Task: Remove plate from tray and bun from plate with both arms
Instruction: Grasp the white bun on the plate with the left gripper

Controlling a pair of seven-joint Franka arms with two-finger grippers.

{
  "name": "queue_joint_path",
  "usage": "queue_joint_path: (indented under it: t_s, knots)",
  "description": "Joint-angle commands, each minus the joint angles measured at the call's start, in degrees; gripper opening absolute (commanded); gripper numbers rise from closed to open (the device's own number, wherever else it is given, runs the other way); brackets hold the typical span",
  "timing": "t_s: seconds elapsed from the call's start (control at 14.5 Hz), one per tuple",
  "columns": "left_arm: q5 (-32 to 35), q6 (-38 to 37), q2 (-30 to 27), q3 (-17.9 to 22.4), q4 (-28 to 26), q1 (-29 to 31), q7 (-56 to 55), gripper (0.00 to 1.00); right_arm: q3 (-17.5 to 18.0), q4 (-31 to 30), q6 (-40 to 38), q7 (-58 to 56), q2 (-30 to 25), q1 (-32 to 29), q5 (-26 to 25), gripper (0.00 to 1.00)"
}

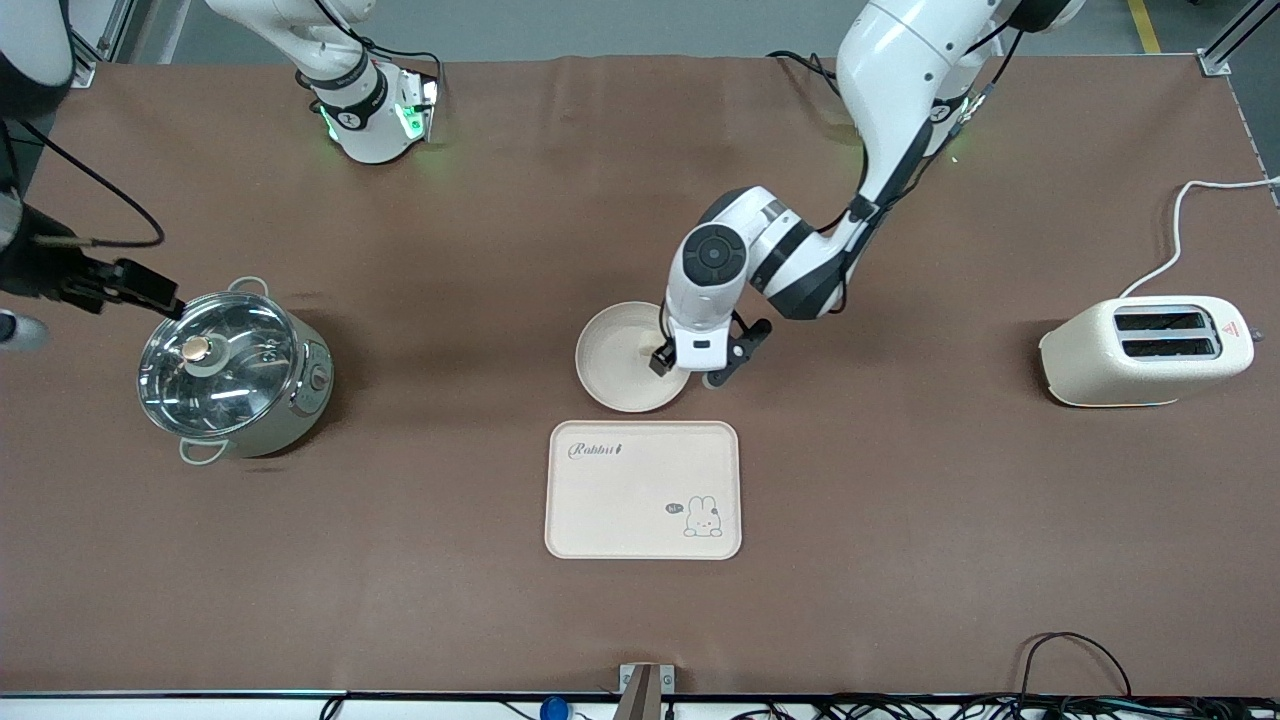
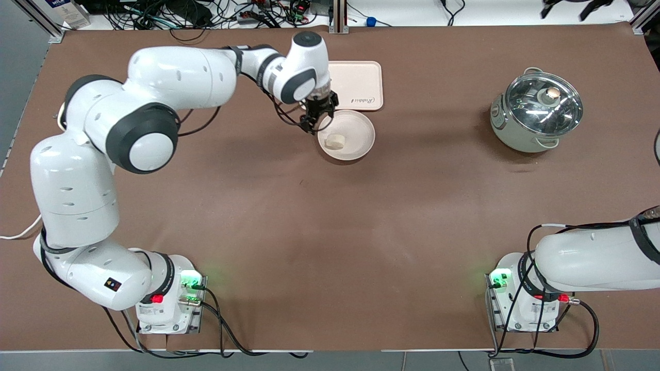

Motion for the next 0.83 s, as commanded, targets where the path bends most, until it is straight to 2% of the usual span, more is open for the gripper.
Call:
queue_joint_path:
  t_s: [0.0, 0.28, 0.55, 0.76]
  knots:
    - [1.32, 1.77, 2.19, 0.12, 1.01, -1.62, -4.12, 0.93, 0.95, -1.19, -0.63, -0.66, -4.89, -0.68, -3.64, 1.00]
    - [1.40, 3.26, 3.07, 0.12, 1.36, -2.33, -7.02, 0.86, 1.13, 3.03, -0.54, -5.85, -4.45, -0.60, -3.74, 1.00]
    - [1.32, 6.16, 4.30, 0.12, 1.45, -2.33, -7.11, 0.74, 1.04, 2.68, -0.71, -5.94, -4.36, -0.86, -3.65, 1.00]
    - [1.40, 6.69, 4.83, 0.12, 1.28, -2.24, -7.11, 0.70, 1.04, 2.59, -1.24, -5.41, -4.36, -0.86, -3.65, 1.00]
